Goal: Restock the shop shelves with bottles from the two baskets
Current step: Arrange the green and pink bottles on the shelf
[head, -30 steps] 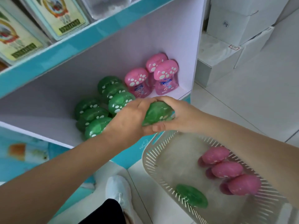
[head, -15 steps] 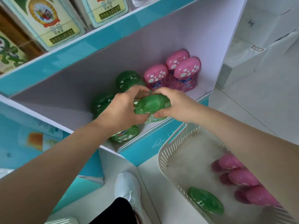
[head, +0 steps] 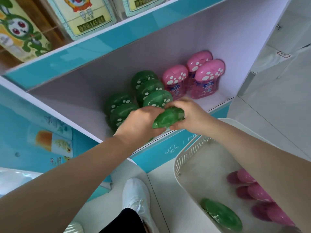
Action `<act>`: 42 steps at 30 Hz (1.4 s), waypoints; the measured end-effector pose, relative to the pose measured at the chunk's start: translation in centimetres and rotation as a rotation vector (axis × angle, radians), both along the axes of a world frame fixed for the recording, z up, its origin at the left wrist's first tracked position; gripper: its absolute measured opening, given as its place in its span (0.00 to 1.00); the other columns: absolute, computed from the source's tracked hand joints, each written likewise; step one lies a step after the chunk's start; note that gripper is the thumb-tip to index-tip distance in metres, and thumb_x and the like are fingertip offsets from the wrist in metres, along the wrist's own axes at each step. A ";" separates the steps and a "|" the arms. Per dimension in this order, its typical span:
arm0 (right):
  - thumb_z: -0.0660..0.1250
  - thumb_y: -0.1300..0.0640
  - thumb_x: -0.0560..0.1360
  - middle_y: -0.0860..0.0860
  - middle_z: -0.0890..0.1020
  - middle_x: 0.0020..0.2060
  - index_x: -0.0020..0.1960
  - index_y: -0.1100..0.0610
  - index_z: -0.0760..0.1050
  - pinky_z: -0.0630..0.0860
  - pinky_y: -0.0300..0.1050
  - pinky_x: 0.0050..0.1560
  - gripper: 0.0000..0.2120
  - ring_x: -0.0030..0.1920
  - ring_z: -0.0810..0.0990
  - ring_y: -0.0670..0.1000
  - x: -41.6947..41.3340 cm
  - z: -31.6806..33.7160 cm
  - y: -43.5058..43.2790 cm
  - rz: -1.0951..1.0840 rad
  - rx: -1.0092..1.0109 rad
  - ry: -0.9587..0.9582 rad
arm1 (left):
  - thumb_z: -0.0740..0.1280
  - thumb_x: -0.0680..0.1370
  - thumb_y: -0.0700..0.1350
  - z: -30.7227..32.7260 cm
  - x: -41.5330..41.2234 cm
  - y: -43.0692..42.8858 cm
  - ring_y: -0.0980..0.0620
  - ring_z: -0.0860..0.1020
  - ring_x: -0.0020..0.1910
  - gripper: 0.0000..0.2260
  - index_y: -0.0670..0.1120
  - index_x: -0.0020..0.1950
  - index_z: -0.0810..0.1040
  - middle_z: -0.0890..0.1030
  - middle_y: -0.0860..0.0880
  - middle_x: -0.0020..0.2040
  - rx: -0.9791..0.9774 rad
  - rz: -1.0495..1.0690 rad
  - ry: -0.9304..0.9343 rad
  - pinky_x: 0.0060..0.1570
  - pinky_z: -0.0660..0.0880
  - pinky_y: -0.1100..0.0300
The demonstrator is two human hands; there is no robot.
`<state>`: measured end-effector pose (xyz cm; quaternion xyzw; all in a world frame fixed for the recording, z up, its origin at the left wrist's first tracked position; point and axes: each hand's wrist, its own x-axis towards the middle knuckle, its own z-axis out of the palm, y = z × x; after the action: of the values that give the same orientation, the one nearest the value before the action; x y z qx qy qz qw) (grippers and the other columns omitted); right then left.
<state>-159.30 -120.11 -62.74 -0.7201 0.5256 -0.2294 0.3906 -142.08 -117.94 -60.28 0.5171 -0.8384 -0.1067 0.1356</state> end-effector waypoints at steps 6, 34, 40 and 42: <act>0.80 0.56 0.61 0.50 0.73 0.55 0.60 0.56 0.71 0.64 0.36 0.51 0.31 0.53 0.71 0.47 0.0 -0.3 -0.1 -0.222 -0.002 -0.033 | 0.71 0.73 0.48 -0.2 -0.2 -0.5 0.40 0.78 0.52 0.23 0.41 0.65 0.74 0.77 0.42 0.57 -0.066 0.049 -0.136 0.48 0.78 0.47; 0.77 0.54 0.65 0.51 0.74 0.64 0.74 0.53 0.53 0.68 0.51 0.68 0.46 0.66 0.73 0.53 1.5 -3.1 0.2 -0.318 0.426 -0.275 | 0.75 0.65 0.59 0.1 2.0 -0.5 0.40 0.43 0.75 0.56 0.51 0.75 0.33 0.36 0.50 0.76 0.295 0.349 -0.671 0.66 0.61 0.34; 0.76 0.54 0.67 0.50 0.75 0.59 0.67 0.54 0.63 0.73 0.52 0.64 0.33 0.60 0.74 0.52 2.6 -3.4 0.9 -0.391 0.492 -0.362 | 0.72 0.70 0.53 -2.0 2.8 0.0 0.36 0.45 0.74 0.36 0.48 0.71 0.56 0.43 0.43 0.76 0.109 0.327 -0.581 0.66 0.67 0.43; 0.75 0.55 0.68 0.49 0.75 0.57 0.66 0.55 0.65 0.73 0.52 0.64 0.31 0.60 0.74 0.52 2.8 -3.3 1.1 -0.392 0.499 -0.370 | 0.72 0.71 0.52 -2.9 3.2 -0.2 0.36 0.45 0.75 0.31 0.46 0.66 0.60 0.46 0.42 0.76 0.080 0.318 -0.580 0.68 0.65 0.44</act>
<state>-156.47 -119.04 -66.05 -0.4346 0.6137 -0.2909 0.5914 -138.86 -118.17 -63.14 0.6553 -0.7459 0.0347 -0.1139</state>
